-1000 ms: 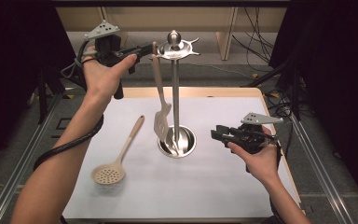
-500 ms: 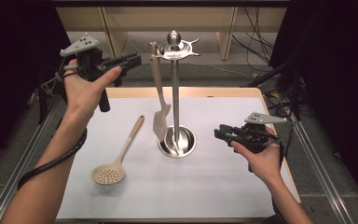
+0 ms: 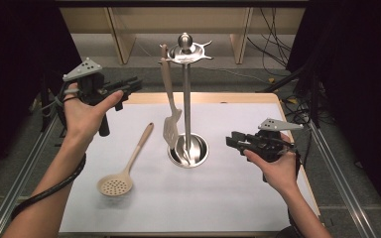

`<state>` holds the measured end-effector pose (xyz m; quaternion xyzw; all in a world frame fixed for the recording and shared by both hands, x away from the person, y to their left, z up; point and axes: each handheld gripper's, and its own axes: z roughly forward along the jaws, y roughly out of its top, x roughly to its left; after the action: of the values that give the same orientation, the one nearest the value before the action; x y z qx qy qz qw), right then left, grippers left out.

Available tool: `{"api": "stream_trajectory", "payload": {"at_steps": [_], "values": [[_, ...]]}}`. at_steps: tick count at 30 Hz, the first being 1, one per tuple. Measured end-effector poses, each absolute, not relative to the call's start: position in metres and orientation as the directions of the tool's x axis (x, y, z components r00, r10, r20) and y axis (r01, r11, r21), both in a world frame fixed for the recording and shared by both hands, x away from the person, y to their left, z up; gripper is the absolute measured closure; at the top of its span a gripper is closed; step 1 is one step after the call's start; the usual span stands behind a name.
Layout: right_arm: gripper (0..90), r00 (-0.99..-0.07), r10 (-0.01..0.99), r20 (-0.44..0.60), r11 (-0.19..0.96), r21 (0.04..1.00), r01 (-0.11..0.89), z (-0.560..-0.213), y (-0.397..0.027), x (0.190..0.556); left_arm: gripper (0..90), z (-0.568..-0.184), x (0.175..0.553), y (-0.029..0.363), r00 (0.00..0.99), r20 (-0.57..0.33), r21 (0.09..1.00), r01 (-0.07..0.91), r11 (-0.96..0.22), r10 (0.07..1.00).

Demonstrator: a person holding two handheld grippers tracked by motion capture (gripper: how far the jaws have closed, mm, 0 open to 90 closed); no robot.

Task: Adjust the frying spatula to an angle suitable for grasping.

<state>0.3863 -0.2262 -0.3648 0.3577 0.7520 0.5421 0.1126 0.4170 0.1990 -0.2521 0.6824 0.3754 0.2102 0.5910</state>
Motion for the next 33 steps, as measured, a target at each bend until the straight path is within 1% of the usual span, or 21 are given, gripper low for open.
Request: {"api": "stream_trajectory", "payload": {"at_steps": [1, 3, 6, 7, 8, 12, 13, 14, 15, 18, 20, 21, 22, 25, 26, 27, 29, 32, 33], "values": [[63.5, -0.712, 0.656, 0.252, 0.144, 0.884, 0.446, -0.365, -0.225, 0.385, 72.6, -0.255, 0.417, 0.201, 0.625, -0.161, 0.961, 0.275, -0.022, 0.764], [63.5, -0.716, 0.659, 0.232, 0.155, 0.889, 0.431, -0.366, -0.225, 0.387, 73.3, -0.263, 0.418, 0.204, 0.611, -0.169, 0.951, 0.308, -0.035, 0.773], [63.6, -0.719, 0.648, 0.251, 0.149, 0.885, 0.442, -0.368, -0.227, 0.39, 74.6, -0.276, 0.421, 0.206, 0.609, -0.186, 0.93, 0.362, -0.062, 0.771], [63.7, -0.723, 0.653, 0.227, 0.165, 0.889, 0.428, -0.368, -0.228, 0.391, 75.2, -0.28, 0.422, 0.207, 0.61, -0.191, 0.921, 0.382, -0.075, 0.769], [63.7, -0.71, 0.656, 0.258, 0.146, 0.879, 0.455, -0.368, -0.227, 0.389, 75.8, -0.284, 0.423, 0.207, 0.606, -0.188, 0.913, 0.397, -0.089, 0.773], [63.8, -0.717, 0.659, 0.228, 0.166, 0.885, 0.435, -0.368, -0.231, 0.389, 76.5, -0.299, 0.429, 0.208, 0.582, -0.174, 0.858, 0.486, -0.168, 0.794], [63.9, -0.718, 0.658, 0.228, 0.175, 0.881, 0.44, -0.368, -0.231, 0.389, 76.4, -0.305, 0.431, 0.208, 0.579, -0.172, 0.834, 0.517, -0.195, 0.797], [64.1, -0.703, 0.664, 0.256, 0.173, 0.862, 0.477, -0.366, -0.231, 0.387, 76.5, -0.309, 0.432, 0.21, 0.584, -0.169, 0.817, 0.534, -0.218, 0.794], [64.1, -0.693, 0.671, 0.263, 0.168, 0.857, 0.487, -0.366, -0.23, 0.385, 76.6, -0.316, 0.434, 0.21, 0.582, -0.18, 0.786, 0.569, -0.24, 0.793], [64.3, -0.697, 0.68, 0.227, 0.186, 0.866, 0.464, -0.368, -0.232, 0.388, 76.9, -0.336, 0.438, 0.211, 0.568, -0.174, 0.722, 0.629, -0.288, 0.804], [64.3, -0.691, 0.68, 0.247, 0.183, 0.855, 0.486, -0.369, -0.231, 0.386, 76.9, -0.348, 0.44, 0.21, 0.549, -0.155, 0.69, 0.655, -0.308, 0.821], [64.3, -0.682, 0.687, 0.252, 0.181, 0.849, 0.496, -0.368, -0.231, 0.384, 76.9, -0.354, 0.442, 0.212, 0.551, -0.154, 0.662, 0.674, -0.329, 0.82], [64.3, -0.697, 0.683, 0.221, 0.199, 0.861, 0.468, -0.369, -0.232, 0.386, 76.7, -0.36, 0.444, 0.212, 0.54, -0.155, 0.638, 0.694, -0.334, 0.827], [64.3, -0.693, 0.685, 0.226, 0.199, 0.857, 0.476, -0.368, -0.233, 0.386, 75.9, -0.379, 0.45, 0.212, 0.524, -0.14, 0.548, 0.748, -0.375, 0.84], [64.3, -0.697, 0.681, 0.224, 0.2, 0.859, 0.471, -0.369, -0.233, 0.386, 75.5, -0.386, 0.451, 0.211, 0.509, -0.137, 0.522, 0.766, -0.375, 0.85], [64.3, -0.687, 0.683, 0.25, 0.186, 0.849, 0.494, -0.369, -0.231, 0.385, 75.5, -0.394, 0.454, 0.211, 0.504, -0.127, 0.492, 0.78, -0.387, 0.854], [64.3, -0.688, 0.683, 0.247, 0.188, 0.85, 0.492, -0.369, -0.232, 0.386, 74.7, -0.406, 0.457, 0.211, 0.499, -0.117, 0.452, 0.797, -0.401, 0.859], [64.3, -0.696, 0.681, 0.228, 0.199, 0.857, 0.476, -0.371, -0.233, 0.388, 73.1, -0.426, 0.461, 0.207, 0.466, -0.114, 0.397, 0.831, -0.39, 0.877], [64.2, -0.693, 0.677, 0.246, 0.191, 0.851, 0.489, -0.37, -0.232, 0.387, 72.9, -0.43, 0.463, 0.206, 0.467, -0.11, 0.368, 0.839, -0.4, 0.878]]}}
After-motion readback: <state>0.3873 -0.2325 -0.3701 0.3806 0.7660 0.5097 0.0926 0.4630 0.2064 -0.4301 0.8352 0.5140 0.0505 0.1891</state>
